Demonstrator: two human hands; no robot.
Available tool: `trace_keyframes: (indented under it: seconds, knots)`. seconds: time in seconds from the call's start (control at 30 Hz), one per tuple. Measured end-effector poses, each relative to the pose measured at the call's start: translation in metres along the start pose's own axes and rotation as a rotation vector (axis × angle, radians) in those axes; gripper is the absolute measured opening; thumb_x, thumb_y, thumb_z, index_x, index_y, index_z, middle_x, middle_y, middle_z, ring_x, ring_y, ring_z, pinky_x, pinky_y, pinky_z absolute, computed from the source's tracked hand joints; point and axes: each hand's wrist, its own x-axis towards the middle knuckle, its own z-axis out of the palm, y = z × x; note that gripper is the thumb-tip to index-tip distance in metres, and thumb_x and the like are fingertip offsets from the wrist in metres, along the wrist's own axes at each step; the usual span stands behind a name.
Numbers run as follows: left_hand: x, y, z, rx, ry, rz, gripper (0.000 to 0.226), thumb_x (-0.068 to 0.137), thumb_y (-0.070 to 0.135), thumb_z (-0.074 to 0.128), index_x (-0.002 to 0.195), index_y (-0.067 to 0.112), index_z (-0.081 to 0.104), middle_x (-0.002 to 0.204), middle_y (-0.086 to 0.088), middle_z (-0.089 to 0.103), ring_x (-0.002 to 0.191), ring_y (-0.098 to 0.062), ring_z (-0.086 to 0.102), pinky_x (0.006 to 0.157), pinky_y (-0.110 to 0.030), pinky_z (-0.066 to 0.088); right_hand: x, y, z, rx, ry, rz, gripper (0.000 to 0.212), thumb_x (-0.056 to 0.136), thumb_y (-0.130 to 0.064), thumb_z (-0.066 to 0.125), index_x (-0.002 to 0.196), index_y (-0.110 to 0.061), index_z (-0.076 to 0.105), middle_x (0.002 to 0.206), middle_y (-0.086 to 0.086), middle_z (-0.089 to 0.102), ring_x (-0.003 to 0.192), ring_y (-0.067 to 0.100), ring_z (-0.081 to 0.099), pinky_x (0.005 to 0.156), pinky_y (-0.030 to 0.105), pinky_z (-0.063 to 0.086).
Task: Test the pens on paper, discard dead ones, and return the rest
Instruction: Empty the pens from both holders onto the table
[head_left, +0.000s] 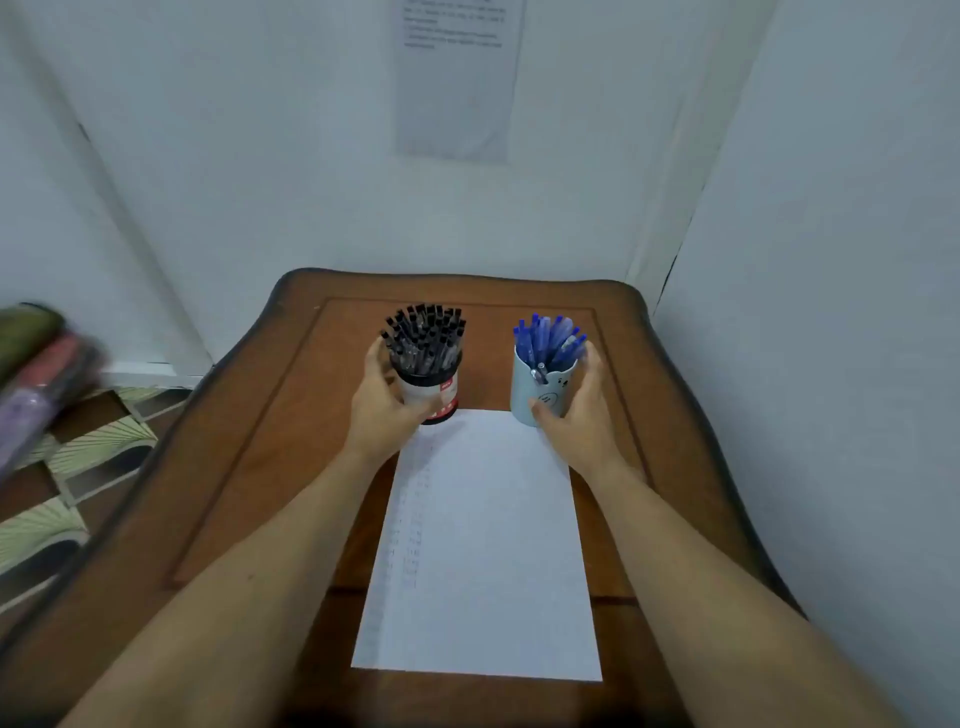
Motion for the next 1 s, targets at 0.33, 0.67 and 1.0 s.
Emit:
trace_keyframes:
  seconds: [0.33,0.67,1.0]
  knots:
    - [0.01,-0.02,0.022,-0.033,0.103,-0.005,0.101,0.069,0.025,0.093,0.148,0.025,0.03,0.118,0.022,0.059,0.098,0.016,0.059,0.077,0.0,0.044,0.004,0.022,0.015,0.096,0.062,-0.006,0.092,0.082,-0.002,0.077,0.15,-0.029,0.022,0.148,-0.009,0.042,0.133,0.008,0.047,0.101,0.018,0.047]
    - [0.001,-0.011,0.008,-0.015,0.235,0.026,0.097,0.065,0.022,0.093,0.143,0.022,0.035,0.109,0.032,0.055,0.095,0.022,0.057,0.08,-0.008,0.05,-0.005,0.011,0.011,0.056,0.145,-0.042,0.089,0.076,-0.006,0.082,0.142,-0.03,0.028,0.136,-0.014,0.044,0.123,0.008,0.053,0.097,0.031,0.054]
    - [-0.057,-0.004,-0.04,0.044,0.377,0.035,0.098,0.064,0.03,0.095,0.142,0.025,0.035,0.13,0.012,0.055,0.114,-0.009,0.057,0.09,-0.022,0.051,-0.056,0.002,-0.031,0.025,0.278,-0.024,0.087,0.079,-0.012,0.083,0.145,-0.026,0.028,0.143,-0.003,0.046,0.127,0.012,0.052,0.088,0.01,0.05]
